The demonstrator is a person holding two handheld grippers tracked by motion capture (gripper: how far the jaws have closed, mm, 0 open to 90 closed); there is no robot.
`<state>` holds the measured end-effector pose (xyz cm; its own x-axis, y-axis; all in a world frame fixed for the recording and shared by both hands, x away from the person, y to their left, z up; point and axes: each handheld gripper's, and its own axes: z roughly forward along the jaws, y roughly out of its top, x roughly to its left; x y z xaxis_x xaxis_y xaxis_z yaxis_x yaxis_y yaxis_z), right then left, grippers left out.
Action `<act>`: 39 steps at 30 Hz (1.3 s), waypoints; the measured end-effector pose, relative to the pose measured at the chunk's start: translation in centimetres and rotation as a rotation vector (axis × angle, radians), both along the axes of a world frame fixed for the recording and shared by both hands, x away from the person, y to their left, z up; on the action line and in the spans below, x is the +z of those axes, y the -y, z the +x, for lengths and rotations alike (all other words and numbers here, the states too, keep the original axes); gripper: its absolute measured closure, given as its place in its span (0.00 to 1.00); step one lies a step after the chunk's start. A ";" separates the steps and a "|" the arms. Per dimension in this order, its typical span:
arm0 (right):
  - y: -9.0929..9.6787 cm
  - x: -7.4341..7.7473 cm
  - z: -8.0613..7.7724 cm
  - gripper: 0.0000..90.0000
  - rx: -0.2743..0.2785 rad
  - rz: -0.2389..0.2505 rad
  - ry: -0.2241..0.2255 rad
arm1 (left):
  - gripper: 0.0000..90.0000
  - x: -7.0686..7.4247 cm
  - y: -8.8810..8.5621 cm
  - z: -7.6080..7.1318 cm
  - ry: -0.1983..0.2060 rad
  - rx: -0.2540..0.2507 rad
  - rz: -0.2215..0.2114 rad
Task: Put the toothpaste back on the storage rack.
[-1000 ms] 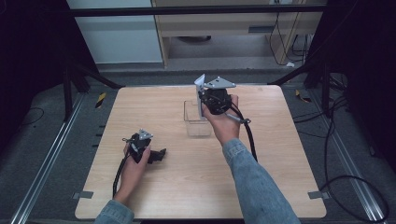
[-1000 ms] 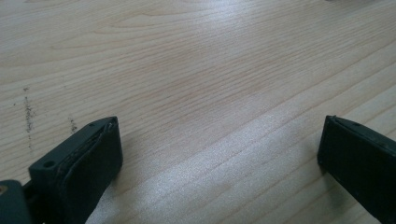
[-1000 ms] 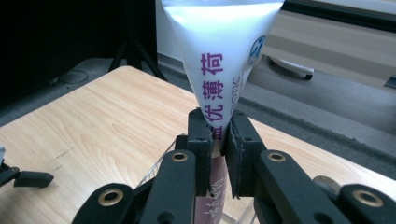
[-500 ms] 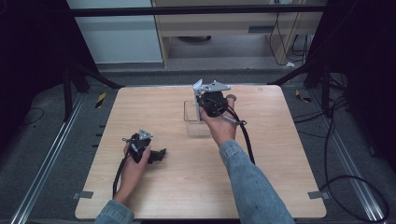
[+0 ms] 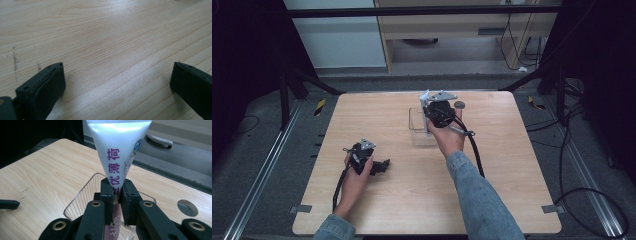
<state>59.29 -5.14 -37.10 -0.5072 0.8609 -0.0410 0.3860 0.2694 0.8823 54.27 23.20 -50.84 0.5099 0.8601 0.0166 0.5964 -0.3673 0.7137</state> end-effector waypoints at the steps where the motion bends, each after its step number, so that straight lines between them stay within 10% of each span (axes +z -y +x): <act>1: 0.0 -0.1 0.0 0.90 -0.001 0.000 -0.003 | 0.00 0.0 0.0 0.0 0.000 0.000 0.000; 39: -0.3 -1.7 1.0 0.90 -0.012 -0.036 -0.057 | 0.00 0.0 0.0 0.0 0.000 0.000 0.000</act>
